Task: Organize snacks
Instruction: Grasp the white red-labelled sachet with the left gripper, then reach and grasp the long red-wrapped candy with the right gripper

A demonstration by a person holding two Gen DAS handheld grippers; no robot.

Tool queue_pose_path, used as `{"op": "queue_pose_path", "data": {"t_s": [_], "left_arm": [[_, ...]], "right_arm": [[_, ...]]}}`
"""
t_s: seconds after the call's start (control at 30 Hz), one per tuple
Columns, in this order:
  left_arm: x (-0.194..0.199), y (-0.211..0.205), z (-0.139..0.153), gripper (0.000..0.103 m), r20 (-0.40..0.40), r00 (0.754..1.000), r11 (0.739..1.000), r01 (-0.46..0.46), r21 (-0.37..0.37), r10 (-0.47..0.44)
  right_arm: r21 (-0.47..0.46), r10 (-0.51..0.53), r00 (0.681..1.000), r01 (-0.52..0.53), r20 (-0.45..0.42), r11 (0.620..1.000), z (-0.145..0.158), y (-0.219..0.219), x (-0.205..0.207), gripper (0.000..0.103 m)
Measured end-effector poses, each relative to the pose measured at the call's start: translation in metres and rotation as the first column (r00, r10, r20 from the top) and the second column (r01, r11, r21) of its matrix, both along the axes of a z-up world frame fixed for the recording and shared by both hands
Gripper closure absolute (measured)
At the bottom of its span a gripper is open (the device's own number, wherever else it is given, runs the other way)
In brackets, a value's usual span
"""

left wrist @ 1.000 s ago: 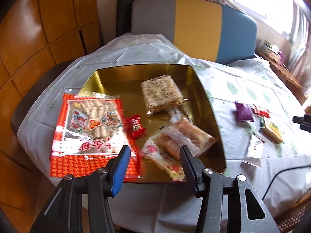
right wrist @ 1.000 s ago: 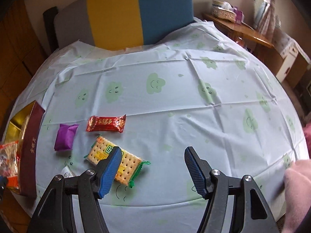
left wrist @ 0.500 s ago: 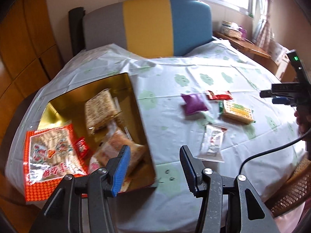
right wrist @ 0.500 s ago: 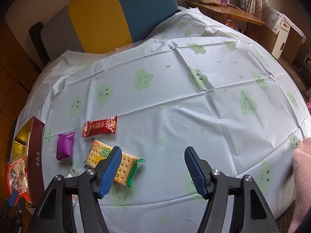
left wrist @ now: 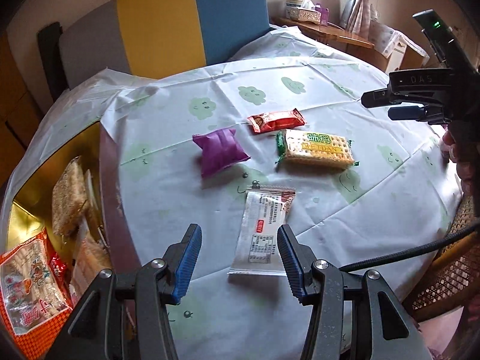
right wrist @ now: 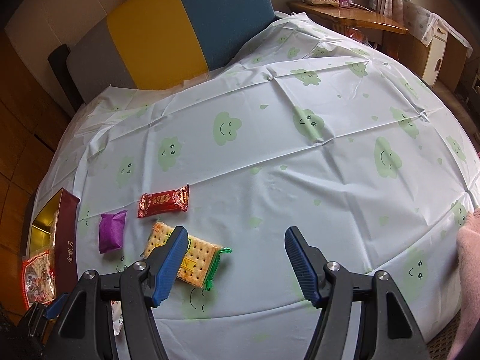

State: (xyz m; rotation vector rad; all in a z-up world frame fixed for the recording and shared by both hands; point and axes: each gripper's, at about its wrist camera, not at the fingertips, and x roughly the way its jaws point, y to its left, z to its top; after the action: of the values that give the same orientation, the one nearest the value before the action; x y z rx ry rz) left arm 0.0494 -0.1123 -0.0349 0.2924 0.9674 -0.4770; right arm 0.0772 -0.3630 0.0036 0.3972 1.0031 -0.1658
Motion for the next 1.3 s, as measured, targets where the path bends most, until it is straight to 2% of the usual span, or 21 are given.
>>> {"op": "queue_pose_path", "data": {"t_s": [0.27, 0.5, 0.67, 0.73, 0.77, 0.83, 1.03, 1.3], "left_arm": [[0.018, -0.019, -0.021, 0.050, -0.064, 0.997, 0.999, 0.050, -0.020, -0.051], [0.033, -0.022, -0.038, 0.050, -0.103, 0.994, 0.998, 0.031, -0.049, -0.036], [0.030, -0.023, -0.043, 0.050, -0.048, 0.998, 0.998, 0.027, -0.053, -0.029], [0.026, -0.024, -0.043, 0.055, -0.023, 1.000, 0.999, 0.015, -0.037, -0.016], [0.025, -0.023, -0.041, 0.065, -0.016, 1.000, 0.999, 0.000, -0.036, -0.001], [0.025, -0.018, -0.040, 0.067, -0.020, 0.999, 0.998, -0.027, -0.057, 0.026], [0.017, -0.002, -0.044, 0.066, -0.001, 0.995, 0.993, -0.100, -0.069, 0.100], [0.006, -0.002, -0.049, 0.064, 0.082, 0.993, 0.995, -0.077, -0.058, 0.081]], "right_arm": [[0.017, -0.004, 1.000, 0.004, -0.002, 1.000, -0.001, -0.002, 0.000, 0.035], [0.017, -0.002, 1.000, 0.002, -0.008, 1.000, -0.002, -0.002, 0.002, 0.035], [0.015, -0.004, 1.000, 0.004, -0.015, 1.000, -0.003, -0.002, 0.003, 0.035], [0.015, -0.008, 1.000, 0.008, -0.017, 1.000, -0.003, -0.002, 0.003, 0.035], [0.017, -0.011, 1.000, 0.011, -0.018, 1.000, -0.003, -0.003, 0.003, 0.035], [0.015, -0.015, 1.000, 0.016, -0.021, 1.000, -0.004, -0.004, 0.003, 0.035], [0.014, -0.014, 0.999, 0.014, -0.031, 1.000, -0.006, -0.003, 0.003, 0.035], [0.021, 0.052, 0.997, -0.051, -0.052, 0.998, -0.011, 0.010, 0.006, 0.035]]}}
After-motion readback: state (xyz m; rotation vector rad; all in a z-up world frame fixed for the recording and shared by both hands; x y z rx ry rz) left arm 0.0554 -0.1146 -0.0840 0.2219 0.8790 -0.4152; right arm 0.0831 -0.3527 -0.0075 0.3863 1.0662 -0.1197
